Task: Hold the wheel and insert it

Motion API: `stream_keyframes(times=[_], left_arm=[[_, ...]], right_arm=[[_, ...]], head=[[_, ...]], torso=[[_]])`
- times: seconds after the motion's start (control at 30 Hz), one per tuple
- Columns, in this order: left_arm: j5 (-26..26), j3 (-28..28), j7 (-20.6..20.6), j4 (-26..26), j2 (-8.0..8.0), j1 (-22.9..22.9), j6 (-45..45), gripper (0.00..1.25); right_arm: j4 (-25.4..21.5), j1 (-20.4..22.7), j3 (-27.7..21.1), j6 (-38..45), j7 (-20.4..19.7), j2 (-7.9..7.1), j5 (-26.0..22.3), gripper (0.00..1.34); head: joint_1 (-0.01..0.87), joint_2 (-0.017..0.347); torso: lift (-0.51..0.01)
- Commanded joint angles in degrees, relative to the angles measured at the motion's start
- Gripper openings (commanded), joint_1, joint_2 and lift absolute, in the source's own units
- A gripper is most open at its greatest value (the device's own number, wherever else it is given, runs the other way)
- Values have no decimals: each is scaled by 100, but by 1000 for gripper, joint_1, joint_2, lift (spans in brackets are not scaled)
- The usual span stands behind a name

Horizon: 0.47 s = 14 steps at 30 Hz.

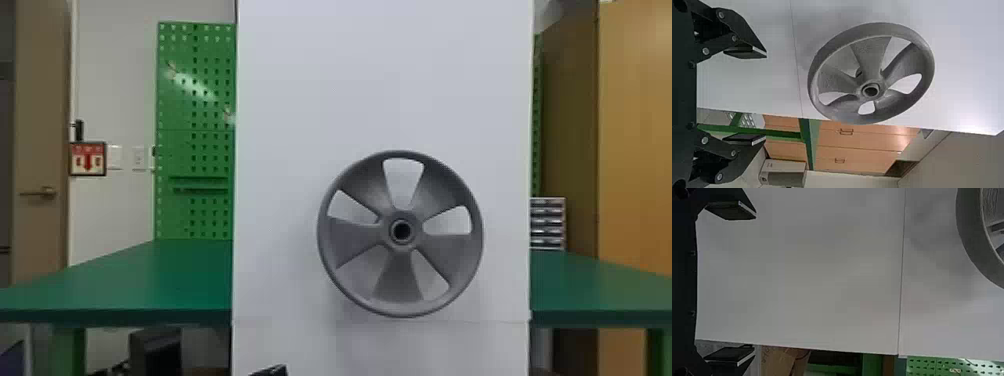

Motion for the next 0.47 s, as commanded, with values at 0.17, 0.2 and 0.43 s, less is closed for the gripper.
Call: stream_keyframes(times=[0.17, 0.2, 0.43], left_arm=[[-18, 21, 0, 0, 0, 17, 0, 753], [-18, 21, 0, 0, 0, 17, 0, 753], [-9, 38, 0, -9, -9, 26, -9, 747]], right_arm=[[5, 8, -75, 70, -7, 78, 38, 1249], [5, 8, -66, 70, 2, 69, 38, 1250], [5, -45, -39, 140, 2, 69, 29, 1250]], head=[[0, 17], [0, 17], [0, 17]], torso=[[-491], [-491], [-491]])
